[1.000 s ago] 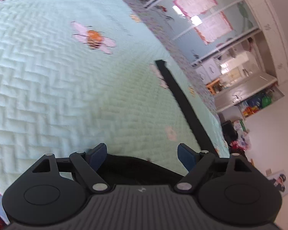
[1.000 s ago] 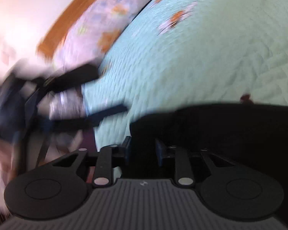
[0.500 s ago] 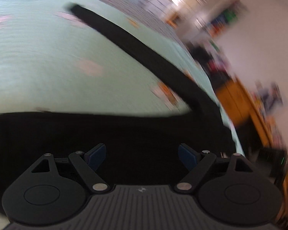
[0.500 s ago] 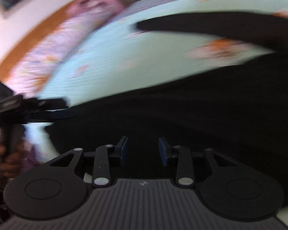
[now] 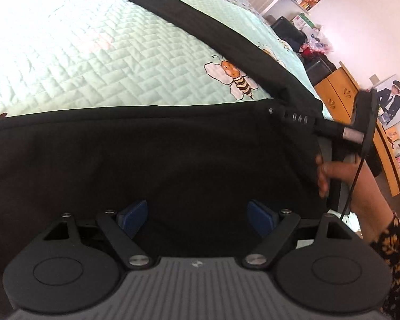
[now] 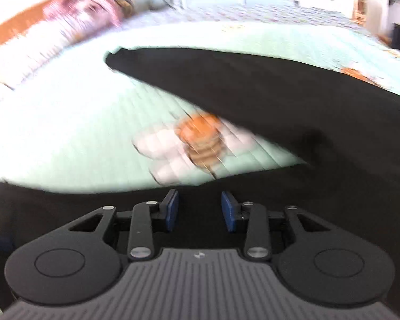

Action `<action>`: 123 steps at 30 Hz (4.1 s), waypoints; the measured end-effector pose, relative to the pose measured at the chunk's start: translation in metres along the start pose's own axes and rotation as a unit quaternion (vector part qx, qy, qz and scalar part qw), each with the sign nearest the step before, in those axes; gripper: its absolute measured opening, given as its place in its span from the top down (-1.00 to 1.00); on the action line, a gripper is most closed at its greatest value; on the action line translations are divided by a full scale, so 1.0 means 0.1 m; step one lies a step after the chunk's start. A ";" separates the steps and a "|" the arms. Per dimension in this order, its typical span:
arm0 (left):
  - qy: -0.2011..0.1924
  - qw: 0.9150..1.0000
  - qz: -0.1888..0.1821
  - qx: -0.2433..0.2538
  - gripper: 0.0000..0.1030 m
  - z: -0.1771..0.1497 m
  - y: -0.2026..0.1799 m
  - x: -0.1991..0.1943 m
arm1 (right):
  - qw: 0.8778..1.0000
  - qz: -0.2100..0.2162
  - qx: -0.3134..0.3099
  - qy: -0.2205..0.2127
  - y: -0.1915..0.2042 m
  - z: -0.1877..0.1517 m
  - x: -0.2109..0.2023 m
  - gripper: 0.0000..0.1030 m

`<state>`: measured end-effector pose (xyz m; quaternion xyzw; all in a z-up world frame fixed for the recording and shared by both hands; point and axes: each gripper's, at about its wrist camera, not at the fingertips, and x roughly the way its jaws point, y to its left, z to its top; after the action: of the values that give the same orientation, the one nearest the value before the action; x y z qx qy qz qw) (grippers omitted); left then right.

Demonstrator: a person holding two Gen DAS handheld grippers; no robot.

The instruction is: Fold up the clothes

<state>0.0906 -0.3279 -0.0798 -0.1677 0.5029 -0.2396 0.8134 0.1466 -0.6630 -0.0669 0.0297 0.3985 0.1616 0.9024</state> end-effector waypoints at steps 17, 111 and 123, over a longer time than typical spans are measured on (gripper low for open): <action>-0.006 1.000 0.012 0.014 -0.74 0.15 -0.07 0.02 | 0.995 0.094 -0.043 -0.015 0.63 0.08 0.23 0.25; 0.064 0.983 -0.150 -0.080 -0.82 -0.48 -0.48 0.34 | 0.930 0.062 0.322 -0.165 -1.50 -0.86 -1.36 -0.03; -0.026 0.943 -0.142 -0.301 -0.80 -0.79 -0.09 0.35 | 0.881 0.119 0.438 -0.135 -1.42 -1.77 -1.13 -0.08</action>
<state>0.0307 -0.3573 -0.1359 -0.4804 0.5007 -0.1860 0.6956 -0.0156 -0.8463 -0.1333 0.4902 0.2968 0.0716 0.8164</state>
